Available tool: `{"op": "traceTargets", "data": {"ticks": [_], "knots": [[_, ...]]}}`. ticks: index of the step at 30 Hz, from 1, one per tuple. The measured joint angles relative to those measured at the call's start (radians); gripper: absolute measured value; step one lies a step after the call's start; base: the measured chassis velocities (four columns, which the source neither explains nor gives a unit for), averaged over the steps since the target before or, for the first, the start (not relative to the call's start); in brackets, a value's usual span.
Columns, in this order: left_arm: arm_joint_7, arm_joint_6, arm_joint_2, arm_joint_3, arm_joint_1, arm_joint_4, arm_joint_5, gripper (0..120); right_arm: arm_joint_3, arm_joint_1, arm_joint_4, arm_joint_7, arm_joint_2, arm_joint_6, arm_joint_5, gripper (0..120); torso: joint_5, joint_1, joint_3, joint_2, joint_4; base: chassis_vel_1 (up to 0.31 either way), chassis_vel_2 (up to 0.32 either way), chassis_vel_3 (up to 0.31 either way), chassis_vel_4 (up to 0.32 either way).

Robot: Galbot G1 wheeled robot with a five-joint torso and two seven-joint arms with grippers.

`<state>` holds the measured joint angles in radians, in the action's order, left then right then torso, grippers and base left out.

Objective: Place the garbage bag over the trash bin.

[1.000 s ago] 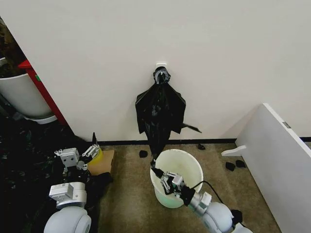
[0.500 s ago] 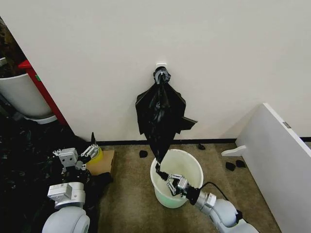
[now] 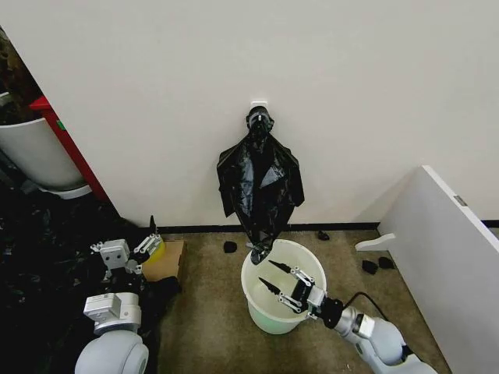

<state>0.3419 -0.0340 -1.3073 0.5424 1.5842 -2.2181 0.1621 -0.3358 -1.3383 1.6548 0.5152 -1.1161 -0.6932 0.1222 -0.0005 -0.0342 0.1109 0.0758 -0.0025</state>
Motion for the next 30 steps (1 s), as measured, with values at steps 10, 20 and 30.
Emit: {"op": "traceTargets", "data": {"ticks": [10,20,30], "knots": [[0.0,0.0,-0.001,-0.011,-0.011,0.033,-0.007,100,0.182,0.088,0.142,-0.654,-0.023,0.267,-0.164,99,-0.0001,0.0,0.0,0.0,0.0001,0.0,0.0,0.0,0.0],[0.005,0.0,0.003,-0.003,-0.036,0.071,-0.004,100,0.237,0.238,0.106,-0.774,-0.04,0.408,-0.469,79,0.0,0.0,0.0,0.0,0.0,0.0,0.0,0.0,0.0],[0.011,0.0,0.012,0.002,-0.052,0.071,0.0,100,0.233,0.237,0.122,-0.798,-0.041,0.482,-0.64,40,-0.0001,0.0,0.0,0.0,-0.0001,0.0,0.0,0.0,0.0]]}}
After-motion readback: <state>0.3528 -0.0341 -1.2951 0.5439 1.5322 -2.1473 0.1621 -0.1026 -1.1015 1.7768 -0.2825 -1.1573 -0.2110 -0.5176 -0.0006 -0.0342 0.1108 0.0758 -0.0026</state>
